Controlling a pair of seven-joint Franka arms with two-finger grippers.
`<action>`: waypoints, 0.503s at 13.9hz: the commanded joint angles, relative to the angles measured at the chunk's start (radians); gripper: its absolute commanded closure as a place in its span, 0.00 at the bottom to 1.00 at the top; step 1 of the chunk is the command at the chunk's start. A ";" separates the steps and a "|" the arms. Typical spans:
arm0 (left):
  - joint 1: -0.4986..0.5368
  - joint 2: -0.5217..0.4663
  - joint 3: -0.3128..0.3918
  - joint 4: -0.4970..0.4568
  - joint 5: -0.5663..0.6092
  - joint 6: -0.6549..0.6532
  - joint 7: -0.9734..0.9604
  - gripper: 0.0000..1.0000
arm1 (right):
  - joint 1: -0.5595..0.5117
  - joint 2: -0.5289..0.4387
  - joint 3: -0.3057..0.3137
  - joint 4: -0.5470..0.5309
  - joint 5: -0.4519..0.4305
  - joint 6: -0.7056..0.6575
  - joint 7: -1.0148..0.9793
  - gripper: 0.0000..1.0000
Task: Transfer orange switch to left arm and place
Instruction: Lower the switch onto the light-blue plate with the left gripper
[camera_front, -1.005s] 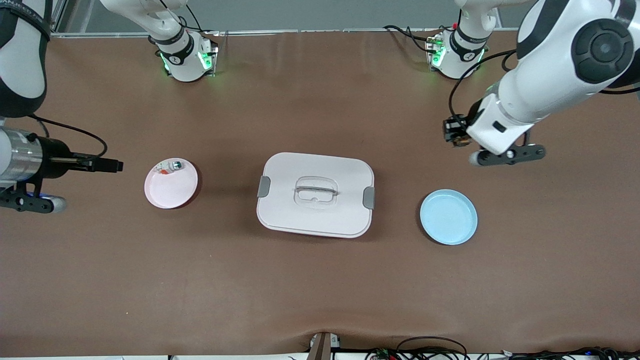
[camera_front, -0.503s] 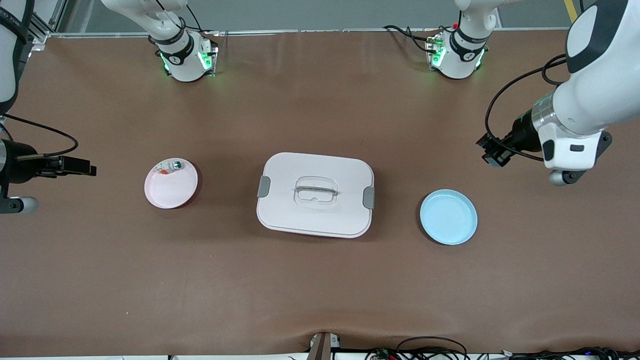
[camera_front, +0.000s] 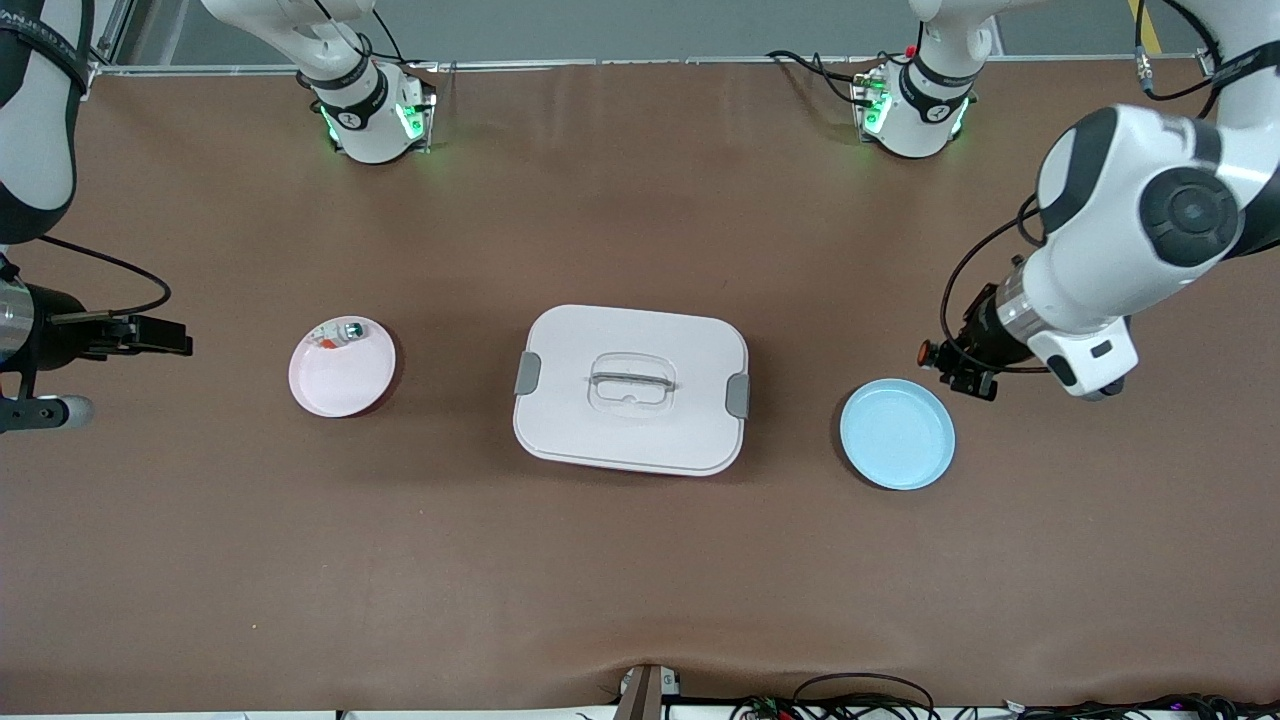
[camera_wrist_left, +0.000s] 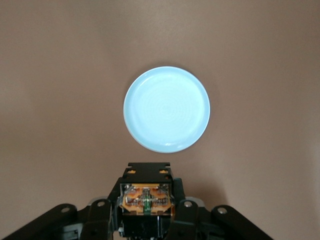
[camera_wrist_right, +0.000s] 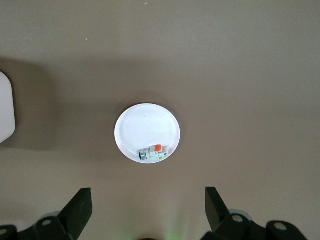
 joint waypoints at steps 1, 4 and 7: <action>0.031 -0.003 -0.005 -0.097 0.035 0.135 -0.054 1.00 | -0.003 0.017 0.004 0.035 -0.021 -0.009 0.000 0.00; 0.036 0.075 -0.002 -0.100 0.059 0.211 -0.056 1.00 | -0.012 0.014 0.002 0.035 -0.019 -0.011 0.042 0.00; 0.039 0.162 -0.002 -0.100 0.081 0.283 -0.102 1.00 | -0.016 0.010 -0.002 0.035 -0.016 -0.011 0.060 0.00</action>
